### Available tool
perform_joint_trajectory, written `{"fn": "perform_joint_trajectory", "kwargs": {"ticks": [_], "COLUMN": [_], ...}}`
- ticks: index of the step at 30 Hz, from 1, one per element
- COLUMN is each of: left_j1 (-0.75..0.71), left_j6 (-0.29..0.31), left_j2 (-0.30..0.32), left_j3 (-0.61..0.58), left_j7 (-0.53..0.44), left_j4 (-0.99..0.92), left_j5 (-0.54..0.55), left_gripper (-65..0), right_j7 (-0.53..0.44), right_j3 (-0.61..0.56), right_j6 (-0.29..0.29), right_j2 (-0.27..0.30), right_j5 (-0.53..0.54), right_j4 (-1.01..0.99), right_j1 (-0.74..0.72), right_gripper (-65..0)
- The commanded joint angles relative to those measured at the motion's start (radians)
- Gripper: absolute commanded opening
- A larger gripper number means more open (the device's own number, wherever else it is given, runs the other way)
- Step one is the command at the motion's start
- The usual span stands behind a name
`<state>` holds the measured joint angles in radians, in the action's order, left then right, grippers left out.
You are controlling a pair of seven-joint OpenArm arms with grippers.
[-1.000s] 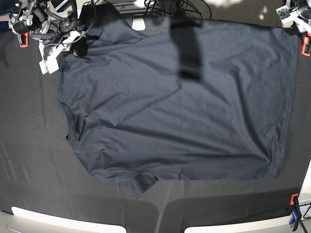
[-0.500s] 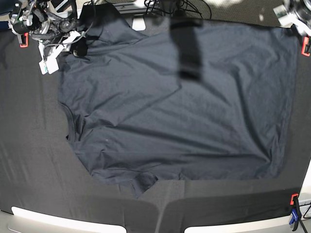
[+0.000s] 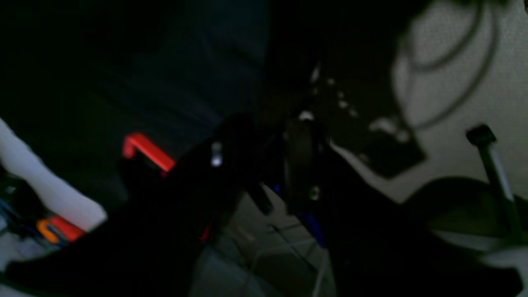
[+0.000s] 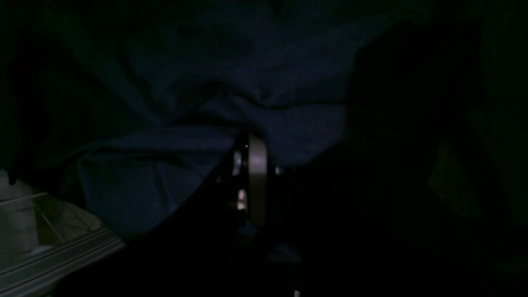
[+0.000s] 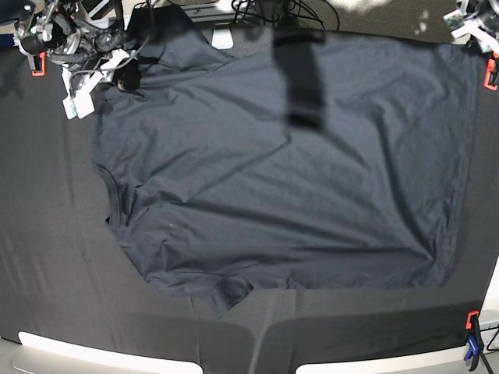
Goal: Layout the t-shirt on the table in an organized manner, then fold the t-shirt properly
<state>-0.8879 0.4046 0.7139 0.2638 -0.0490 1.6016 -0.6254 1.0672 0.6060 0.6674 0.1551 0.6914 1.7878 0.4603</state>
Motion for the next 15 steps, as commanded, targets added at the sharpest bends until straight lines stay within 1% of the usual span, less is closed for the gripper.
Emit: {"fn": "perform_joint_trajectory", "kwargs": {"ticks": [1, 3, 6, 8, 11, 12, 13, 15], "left_j1": [-0.006, -0.007, -0.007, -0.006, -0.006, -0.006, -0.006, -0.007], "left_j6": [-0.008, -0.008, -0.008, -0.014, -0.079, -0.092, -0.097, -0.098], "left_j2": [0.015, 0.015, 0.016, 0.016, 0.016, 0.016, 0.016, 0.016], "left_j3": [0.010, 0.010, 0.010, 0.010, 0.010, 0.010, 0.010, 0.010], "left_j7": [-0.015, -0.026, -0.027, -0.028, -0.027, -0.027, -0.027, -0.027], "left_j4": [0.005, 0.005, 0.011, 0.018, 0.031, 0.033, 0.035, 0.035], "left_j5": [0.005, 0.005, 0.005, 0.005, 0.050, 0.060, 0.061, 0.061], "left_gripper": [-51.7, -55.1, -62.3, -63.9, -63.9, -63.8, -62.5, -57.0], "right_j7": [-0.022, -0.022, -0.022, -0.022, -0.022, -0.022, -0.022, -0.022], "right_j3": [0.007, 0.007, 0.007, 0.007, 0.007, 0.007, 0.007, 0.007], "right_j6": [0.014, 0.014, 0.014, 0.014, 0.014, 0.014, 0.014, 0.014], "right_j2": [0.011, 0.011, 0.011, 0.011, 0.011, 0.011, 0.011, 0.011], "right_j5": [0.019, 0.019, 0.019, 0.019, 0.019, 0.019, 0.019, 0.019], "right_j4": [0.019, 0.019, 0.019, 0.019, 0.019, 0.019, 0.019, 0.019], "right_j1": [0.000, 0.000, 0.000, 0.000, 0.000, 0.000, 0.000, 0.000], "right_gripper": [-65.0, -65.0, -65.0, -65.0, -65.0, -65.0, -65.0, -65.0]}}
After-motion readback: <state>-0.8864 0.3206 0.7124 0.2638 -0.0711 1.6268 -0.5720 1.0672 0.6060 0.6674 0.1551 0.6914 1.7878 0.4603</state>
